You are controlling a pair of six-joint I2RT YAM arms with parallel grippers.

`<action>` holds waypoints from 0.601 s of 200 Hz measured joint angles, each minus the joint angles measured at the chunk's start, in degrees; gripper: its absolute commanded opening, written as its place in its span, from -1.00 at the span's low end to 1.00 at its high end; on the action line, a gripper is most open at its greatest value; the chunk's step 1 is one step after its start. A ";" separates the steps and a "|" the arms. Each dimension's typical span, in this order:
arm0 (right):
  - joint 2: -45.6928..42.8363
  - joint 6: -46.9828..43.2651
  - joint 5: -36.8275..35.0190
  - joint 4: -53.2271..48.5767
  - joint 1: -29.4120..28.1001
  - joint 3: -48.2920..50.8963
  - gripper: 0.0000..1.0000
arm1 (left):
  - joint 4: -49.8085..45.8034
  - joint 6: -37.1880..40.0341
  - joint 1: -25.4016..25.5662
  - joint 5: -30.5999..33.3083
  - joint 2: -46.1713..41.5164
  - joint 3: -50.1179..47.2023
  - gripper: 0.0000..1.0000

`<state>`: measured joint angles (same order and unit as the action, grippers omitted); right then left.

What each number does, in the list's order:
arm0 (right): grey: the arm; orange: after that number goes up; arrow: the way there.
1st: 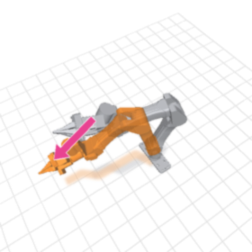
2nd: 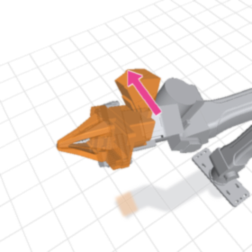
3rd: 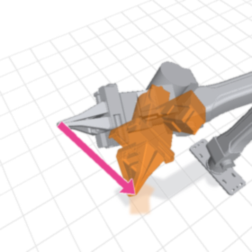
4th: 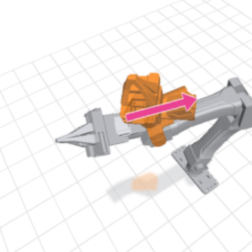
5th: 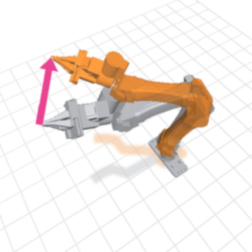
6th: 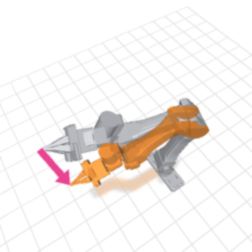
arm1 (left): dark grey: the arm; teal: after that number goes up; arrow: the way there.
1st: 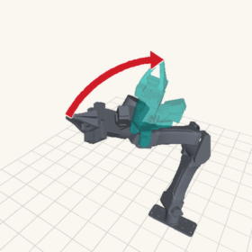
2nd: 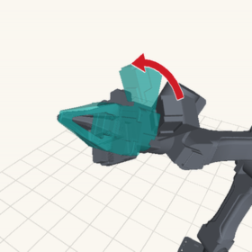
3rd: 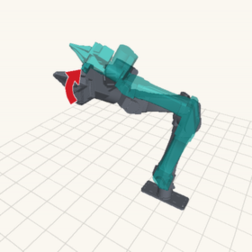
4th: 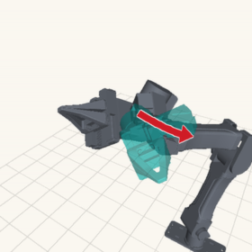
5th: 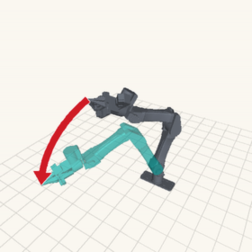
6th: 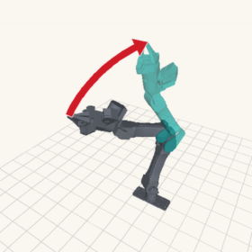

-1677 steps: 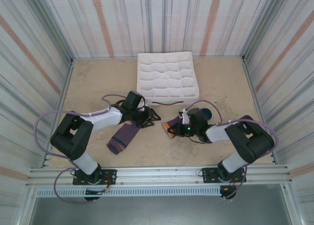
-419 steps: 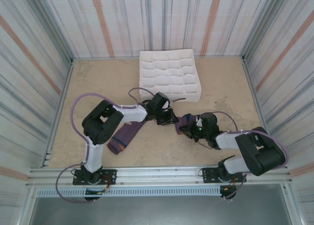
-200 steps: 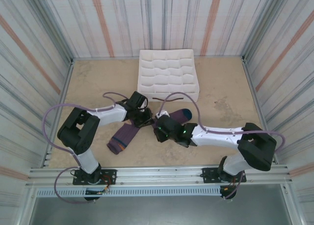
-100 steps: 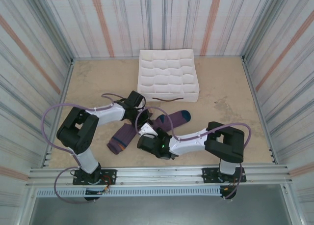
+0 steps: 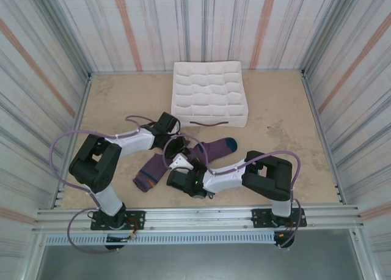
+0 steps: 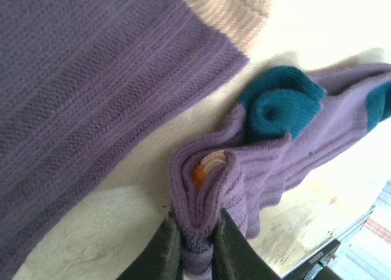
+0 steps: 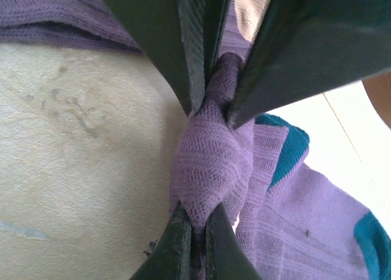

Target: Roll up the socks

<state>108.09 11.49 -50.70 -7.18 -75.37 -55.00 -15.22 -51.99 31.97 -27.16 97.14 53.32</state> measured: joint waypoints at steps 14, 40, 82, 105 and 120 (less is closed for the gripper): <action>0.00 0.04 0.15 -0.02 0.52 0.00 -1.00 | -0.04 0.70 -0.83 -0.37 -1.62 -0.63 -0.21; -0.74 0.00 1.88 0.76 1.77 0.61 -1.00 | -0.04 1.25 -2.82 -0.98 -4.74 -1.70 0.17; -6.97 0.48 11.74 2.89 6.82 4.79 -1.00 | -0.15 1.20 -4.15 -1.75 -7.93 -1.77 0.24; -10.82 3.15 18.14 3.89 10.99 7.37 -1.00 | -0.55 1.20 -4.26 -1.75 -8.85 -1.84 0.24; -13.77 5.73 22.45 5.97 13.62 10.27 -1.00 | -0.85 1.20 -4.28 -1.75 -9.20 -1.84 0.23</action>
<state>94.32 17.21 -28.25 -1.21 -61.76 -44.73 -16.08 -50.78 27.68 -28.91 87.94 51.48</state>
